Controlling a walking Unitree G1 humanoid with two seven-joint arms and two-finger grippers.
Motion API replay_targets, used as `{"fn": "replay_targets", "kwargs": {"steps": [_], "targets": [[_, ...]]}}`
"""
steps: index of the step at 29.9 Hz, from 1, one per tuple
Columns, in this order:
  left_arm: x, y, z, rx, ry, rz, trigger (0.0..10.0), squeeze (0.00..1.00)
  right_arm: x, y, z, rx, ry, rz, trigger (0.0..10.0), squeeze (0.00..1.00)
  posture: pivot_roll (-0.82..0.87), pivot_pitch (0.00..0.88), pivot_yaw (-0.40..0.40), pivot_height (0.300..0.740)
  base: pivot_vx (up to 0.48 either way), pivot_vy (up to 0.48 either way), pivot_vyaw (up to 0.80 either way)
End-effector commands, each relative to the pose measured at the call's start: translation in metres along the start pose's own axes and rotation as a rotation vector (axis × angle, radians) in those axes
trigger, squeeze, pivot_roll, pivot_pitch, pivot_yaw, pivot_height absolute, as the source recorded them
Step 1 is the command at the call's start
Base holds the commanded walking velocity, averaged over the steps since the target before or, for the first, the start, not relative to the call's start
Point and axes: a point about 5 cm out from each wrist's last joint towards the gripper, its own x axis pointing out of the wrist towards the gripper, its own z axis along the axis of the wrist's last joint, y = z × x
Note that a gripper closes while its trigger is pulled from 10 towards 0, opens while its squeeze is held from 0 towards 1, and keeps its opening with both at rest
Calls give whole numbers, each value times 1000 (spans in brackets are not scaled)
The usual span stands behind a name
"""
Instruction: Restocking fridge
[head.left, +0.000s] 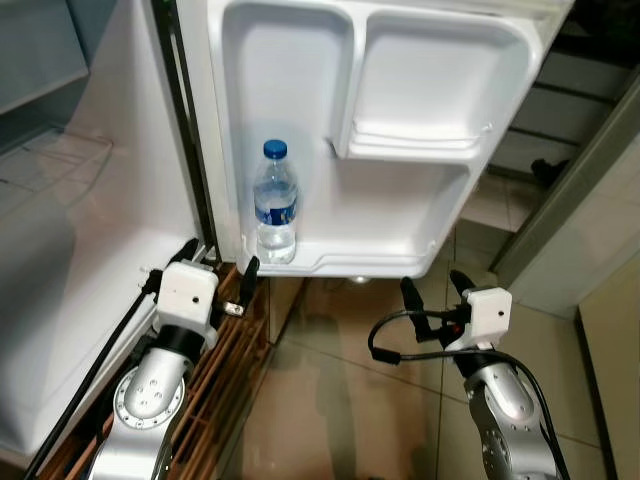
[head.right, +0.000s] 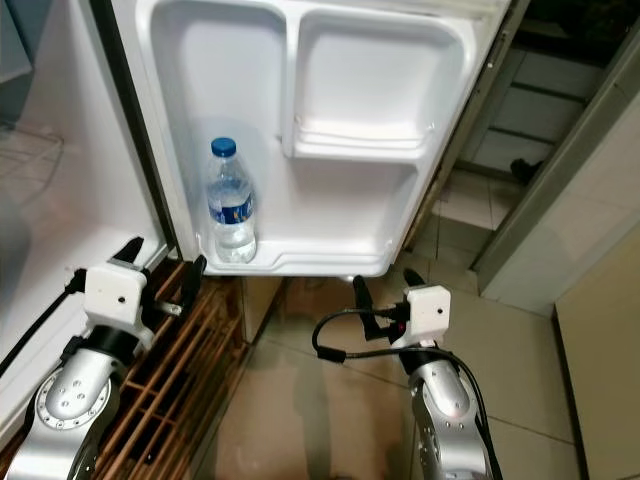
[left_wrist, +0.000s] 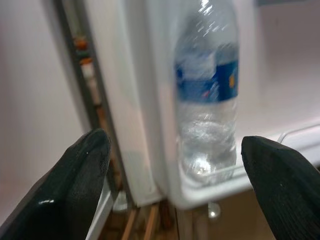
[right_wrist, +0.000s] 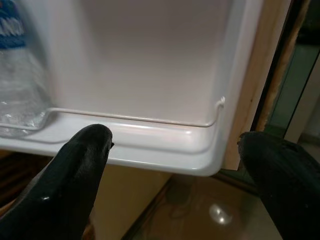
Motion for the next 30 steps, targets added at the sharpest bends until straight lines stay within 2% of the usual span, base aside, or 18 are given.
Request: {"fn": "replay_targets", "kwargs": {"steps": [1,5,7,10,12,18,21,30], "targets": [[-4,0,-1,-14,9,18,10000,0,-1,-5,7,-14,-19,-15,10000,0,3,0,-86,740,0,0,0],[-23,-2,-11,-64,69,40,10000,0,-13,-13,9,-18,-15,-94,10000,0,-1,0,-92,740,0,0,0],[-23,-2,-11,-66,74,50,10000,0,-11,-15,9,-23,-13,-98,10000,0,-1,0,-93,740,0,0,0],[-18,-1,-8,-67,51,66,10000,0,-4,-16,12,-22,-15,-93,10000,0,0,0,-98,740,0,0,0],[-10,1,-1,-71,3,66,10000,0,5,-14,14,-27,-9,-67,10000,0,2,0,-101,740,0,0,0],[1,1,1,-55,-3,65,10000,0,21,-22,21,-42,-2,-90,10000,0,-12,0,-103,740,0,-462,0],[5,1,-1,-47,3,71,10000,0,20,-24,21,-54,11,-76,10000,0,-17,0,-105,740,0,-480,133],[13,-6,-3,-58,-7,64,10000,0,15,-23,16,-77,43,-57,10000,0,-27,0,-103,740,0,-480,731]]}}
